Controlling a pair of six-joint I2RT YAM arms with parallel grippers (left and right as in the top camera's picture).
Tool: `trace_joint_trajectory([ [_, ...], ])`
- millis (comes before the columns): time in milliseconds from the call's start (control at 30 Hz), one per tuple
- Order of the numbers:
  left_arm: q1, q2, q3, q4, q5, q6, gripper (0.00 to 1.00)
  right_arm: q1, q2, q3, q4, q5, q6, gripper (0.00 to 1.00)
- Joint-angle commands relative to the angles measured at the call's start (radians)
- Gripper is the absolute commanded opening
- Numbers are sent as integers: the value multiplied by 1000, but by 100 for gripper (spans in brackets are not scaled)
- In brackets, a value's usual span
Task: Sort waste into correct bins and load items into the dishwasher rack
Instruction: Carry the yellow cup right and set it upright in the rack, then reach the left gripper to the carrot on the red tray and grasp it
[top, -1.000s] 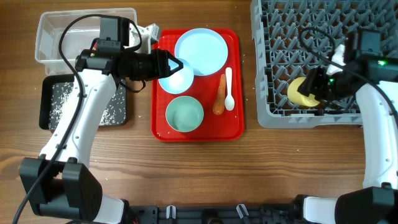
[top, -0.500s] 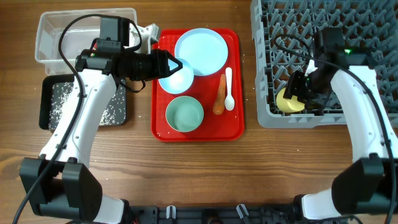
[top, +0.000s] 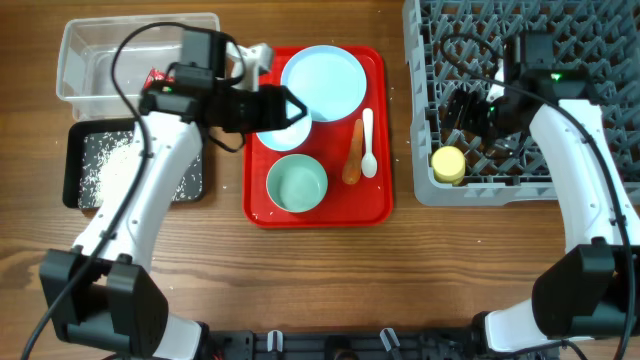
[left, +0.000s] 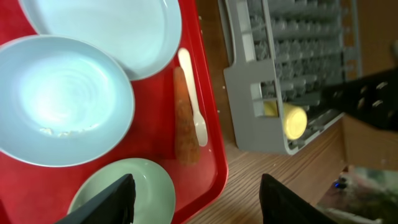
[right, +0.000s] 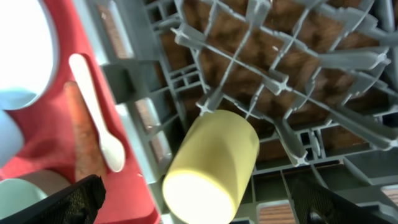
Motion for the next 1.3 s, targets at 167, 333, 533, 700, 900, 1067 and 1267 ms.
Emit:
trace_joint_trajectory([
  [167,-244,23,8,41,-389,10,82,5,-103,196,-45,-23,-35,100],
  [333,-354,95,8,112,-513,48,90,5,-185,201,-43,-24,-48,100],
  [533,-390,262,8,180,-532,77,89,5,-216,201,-78,-19,-57,100],
  [700,-390,344,8,192,-553,77,87,5,-216,201,-93,-20,-71,100],
  [900,-392,387,8,196,-557,86,86,5,-215,201,-99,-24,-76,100],
  [1067,-392,387,8,200,-558,88,84,5,-216,201,-115,-24,-76,100],
  [1267,-397,387,8,200,-562,97,81,5,-215,201,-126,-24,-79,100],
])
